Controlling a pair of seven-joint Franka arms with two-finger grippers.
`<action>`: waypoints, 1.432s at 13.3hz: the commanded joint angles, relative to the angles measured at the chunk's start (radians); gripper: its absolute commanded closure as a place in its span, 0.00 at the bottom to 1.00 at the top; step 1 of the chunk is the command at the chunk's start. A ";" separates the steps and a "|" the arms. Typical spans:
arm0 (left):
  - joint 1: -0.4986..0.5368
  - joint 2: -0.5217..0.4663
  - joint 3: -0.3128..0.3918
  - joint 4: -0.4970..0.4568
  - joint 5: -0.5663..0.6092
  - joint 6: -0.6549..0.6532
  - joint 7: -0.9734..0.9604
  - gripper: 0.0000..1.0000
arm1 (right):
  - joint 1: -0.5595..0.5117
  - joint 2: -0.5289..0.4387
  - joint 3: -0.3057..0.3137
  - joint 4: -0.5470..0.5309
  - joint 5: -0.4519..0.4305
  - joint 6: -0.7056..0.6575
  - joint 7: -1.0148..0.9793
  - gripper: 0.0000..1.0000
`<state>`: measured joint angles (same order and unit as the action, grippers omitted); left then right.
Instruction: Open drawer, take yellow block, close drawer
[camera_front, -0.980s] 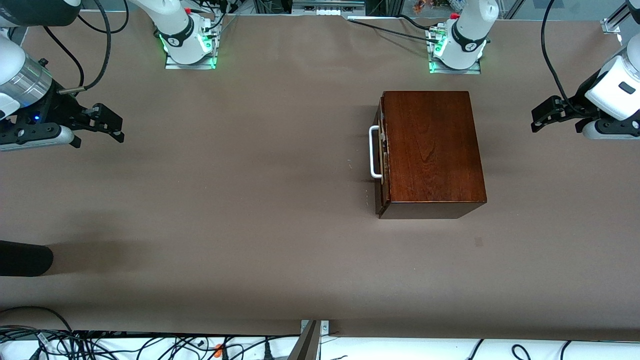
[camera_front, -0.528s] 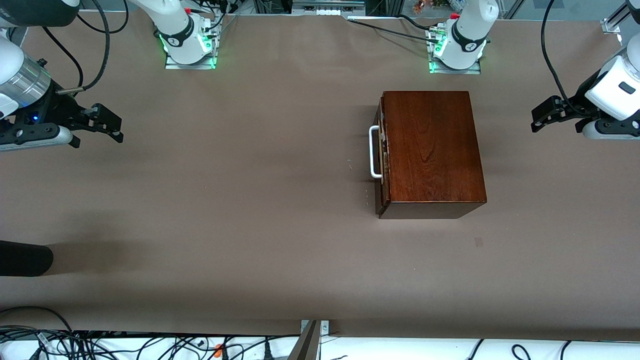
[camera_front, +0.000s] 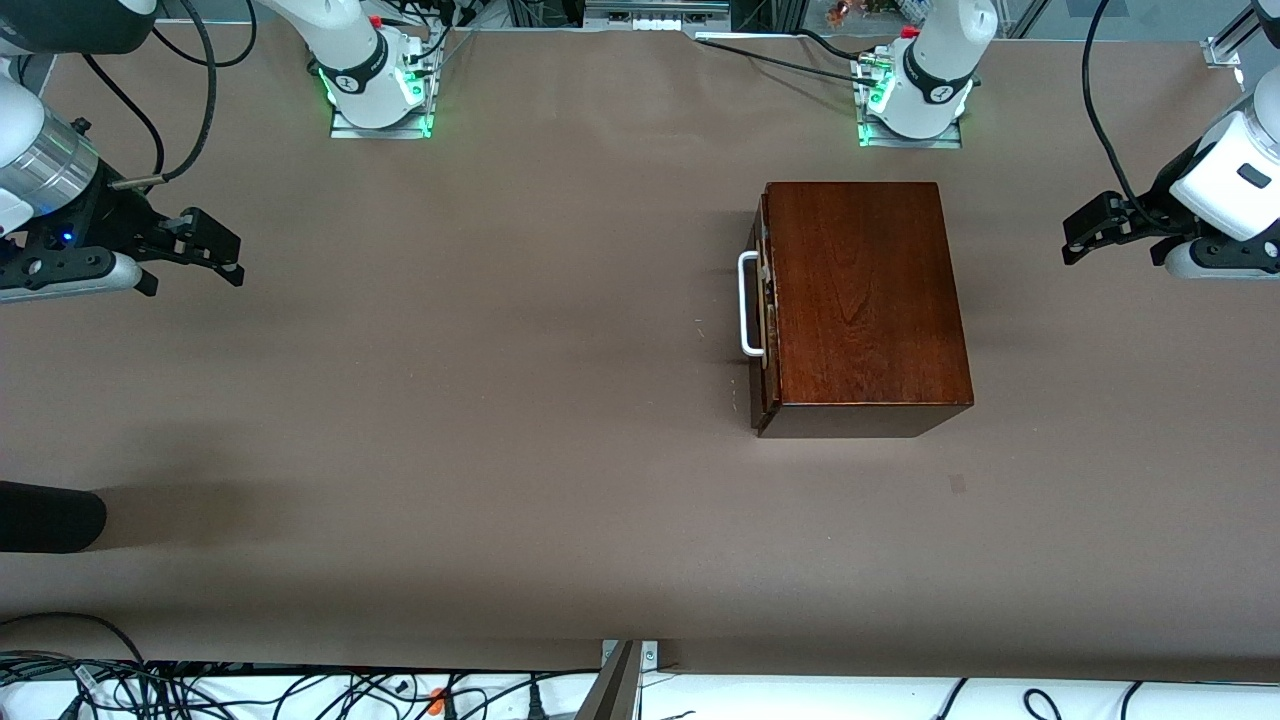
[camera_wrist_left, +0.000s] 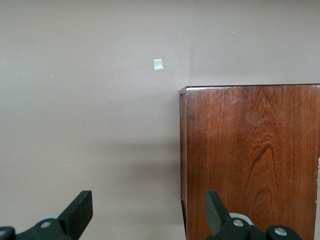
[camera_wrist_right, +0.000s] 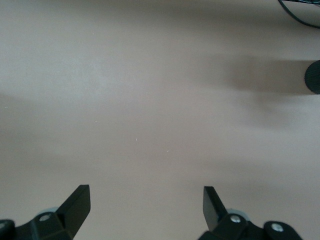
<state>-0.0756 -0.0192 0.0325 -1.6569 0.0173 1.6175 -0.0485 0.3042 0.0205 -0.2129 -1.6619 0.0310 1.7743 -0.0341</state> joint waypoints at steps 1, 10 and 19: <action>-0.003 0.013 -0.002 0.034 0.006 -0.031 -0.001 0.00 | -0.004 0.007 -0.002 0.014 0.021 -0.007 0.002 0.00; -0.012 0.096 -0.155 0.034 -0.042 -0.200 -0.010 0.00 | 0.003 0.018 0.003 0.014 0.044 0.002 0.003 0.00; -0.229 0.410 -0.315 0.282 0.027 -0.090 -0.370 0.00 | -0.004 0.018 -0.002 0.014 0.046 -0.007 0.002 0.00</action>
<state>-0.2762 0.3315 -0.2844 -1.4412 -0.0169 1.5161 -0.3698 0.3041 0.0343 -0.2134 -1.6619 0.0566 1.7775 -0.0341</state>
